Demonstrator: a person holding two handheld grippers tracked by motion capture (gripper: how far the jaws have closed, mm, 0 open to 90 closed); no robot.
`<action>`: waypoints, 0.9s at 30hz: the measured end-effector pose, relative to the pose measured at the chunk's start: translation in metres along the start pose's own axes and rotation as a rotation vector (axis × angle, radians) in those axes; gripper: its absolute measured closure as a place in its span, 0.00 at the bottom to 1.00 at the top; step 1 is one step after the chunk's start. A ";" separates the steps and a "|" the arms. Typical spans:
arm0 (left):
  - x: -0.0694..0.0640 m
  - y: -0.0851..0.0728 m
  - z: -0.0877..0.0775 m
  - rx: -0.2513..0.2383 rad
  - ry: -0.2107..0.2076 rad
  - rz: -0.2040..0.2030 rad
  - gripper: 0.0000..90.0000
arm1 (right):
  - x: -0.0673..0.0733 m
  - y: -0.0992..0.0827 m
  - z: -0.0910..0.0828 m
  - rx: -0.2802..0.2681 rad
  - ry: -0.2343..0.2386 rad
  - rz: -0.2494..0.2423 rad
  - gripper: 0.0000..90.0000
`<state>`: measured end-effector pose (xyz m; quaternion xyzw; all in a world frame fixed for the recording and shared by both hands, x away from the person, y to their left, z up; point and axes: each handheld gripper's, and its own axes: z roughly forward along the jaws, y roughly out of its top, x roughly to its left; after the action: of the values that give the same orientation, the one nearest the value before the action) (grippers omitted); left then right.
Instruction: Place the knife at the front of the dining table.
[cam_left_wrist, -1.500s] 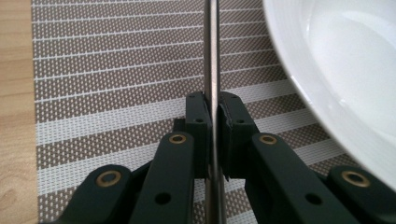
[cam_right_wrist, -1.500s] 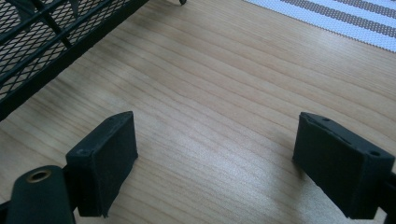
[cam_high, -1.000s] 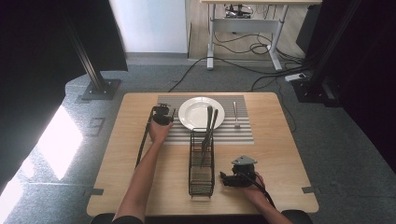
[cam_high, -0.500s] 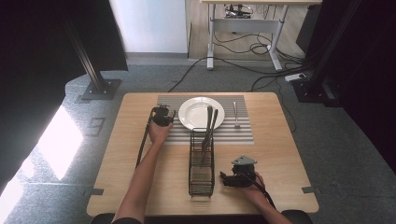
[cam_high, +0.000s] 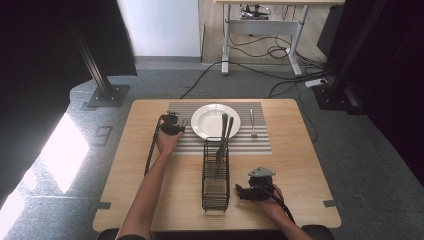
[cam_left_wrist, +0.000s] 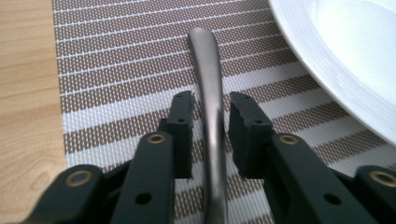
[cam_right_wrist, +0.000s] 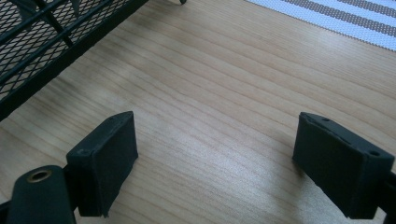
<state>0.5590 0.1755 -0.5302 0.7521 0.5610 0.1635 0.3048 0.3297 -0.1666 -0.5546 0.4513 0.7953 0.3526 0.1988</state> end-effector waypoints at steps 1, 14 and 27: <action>-0.001 -0.001 -0.002 0.008 0.001 0.011 0.76 | 0.000 0.000 0.000 0.000 0.000 0.000 0.15; -0.004 -0.019 -0.015 0.037 0.009 0.074 0.87 | 0.000 0.000 0.000 -0.001 0.003 -0.003 0.15; 0.007 -0.001 0.003 -0.017 0.050 0.019 0.89 | 0.000 0.000 0.000 0.001 0.006 -0.003 0.15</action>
<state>0.5623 0.1815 -0.5343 0.7505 0.5598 0.1898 0.2956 0.3296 -0.1665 -0.5546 0.4493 0.7965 0.3534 0.1969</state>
